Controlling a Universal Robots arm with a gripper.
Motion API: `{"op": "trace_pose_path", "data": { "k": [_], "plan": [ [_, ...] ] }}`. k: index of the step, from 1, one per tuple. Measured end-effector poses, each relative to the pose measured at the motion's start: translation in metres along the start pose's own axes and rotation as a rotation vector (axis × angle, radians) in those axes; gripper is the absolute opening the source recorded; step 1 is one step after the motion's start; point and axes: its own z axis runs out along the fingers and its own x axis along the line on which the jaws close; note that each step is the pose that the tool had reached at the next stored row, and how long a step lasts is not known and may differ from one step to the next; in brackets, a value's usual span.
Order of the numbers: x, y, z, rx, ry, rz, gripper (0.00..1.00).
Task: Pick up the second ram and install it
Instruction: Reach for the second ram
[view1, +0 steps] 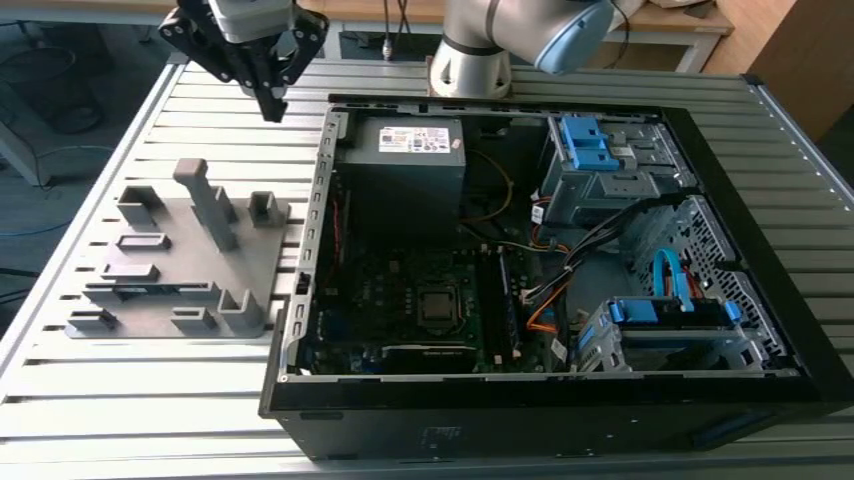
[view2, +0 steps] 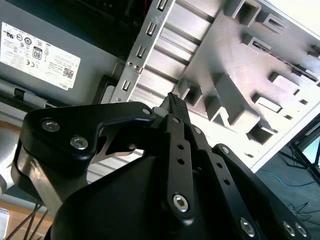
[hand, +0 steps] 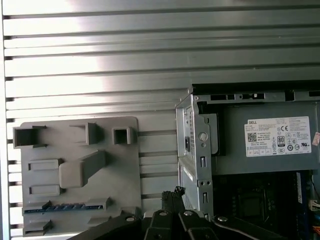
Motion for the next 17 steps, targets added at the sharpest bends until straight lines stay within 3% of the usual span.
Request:
{"op": "trace_pose_path", "data": {
  "k": [17],
  "plan": [
    [0.0331, -0.0026, 0.0003, 0.0000, 0.0000, 0.000, 0.10]
  ]
}}
